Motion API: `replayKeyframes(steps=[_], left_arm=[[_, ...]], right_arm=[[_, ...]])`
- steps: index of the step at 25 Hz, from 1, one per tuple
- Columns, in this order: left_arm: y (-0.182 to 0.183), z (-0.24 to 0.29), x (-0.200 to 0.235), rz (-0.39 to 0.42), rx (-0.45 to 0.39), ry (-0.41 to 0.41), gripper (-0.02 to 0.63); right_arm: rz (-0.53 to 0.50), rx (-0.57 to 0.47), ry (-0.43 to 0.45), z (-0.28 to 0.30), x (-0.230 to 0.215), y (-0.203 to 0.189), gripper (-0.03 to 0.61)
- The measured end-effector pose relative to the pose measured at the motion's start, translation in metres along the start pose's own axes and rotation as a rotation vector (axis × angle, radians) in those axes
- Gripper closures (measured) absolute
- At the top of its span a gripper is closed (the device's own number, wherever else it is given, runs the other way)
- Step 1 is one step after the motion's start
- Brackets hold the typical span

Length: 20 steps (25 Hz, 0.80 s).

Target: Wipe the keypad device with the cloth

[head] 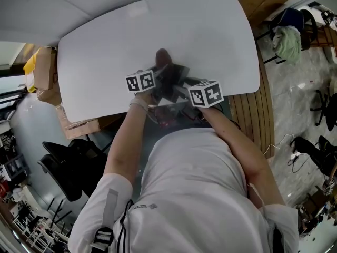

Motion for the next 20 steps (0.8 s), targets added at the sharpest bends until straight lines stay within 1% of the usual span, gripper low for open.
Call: replayKeyframes(steps=[2,4,11,13,16,20], left_arm=[[-0.001,-0.001,0.008,-0.02,-0.005,0.021,0.523],[-0.003,-0.001,0.015,-0.023,-0.006,0.042,0.523],[-0.01,-0.007,0.034,-0.076,-0.011,0.075,0.523],[-0.012,-0.009,0.034,-0.055,0.01,0.09,0.523],[-0.017,-0.016,0.03,0.006,0.047,0.113,0.523],[-0.025,-0.029,0.03,0.04,0.061,0.121,0.523]], right_arm=[[0.002,0.0,0.001,0.0,0.0,0.0,0.353],[0.007,-0.001,0.004,0.001,-0.001,0.0,0.354],[0.046,-0.011,0.005,0.002,-0.002,0.0,0.354],[0.052,-0.016,0.005,0.002,-0.002,0.001,0.354],[0.059,-0.023,-0.001,0.001,-0.003,0.0,0.354],[0.061,-0.028,-0.02,0.001,-0.003,-0.001,0.354]])
Point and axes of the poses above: the fingertips, and each gripper's own axes: z forward along the fingers, x to its left, y out of its top, the point moved 5 cm from there along -z, backward along the fingers, and after that the axes turned 1 degree about z, right-handed, at the moved point
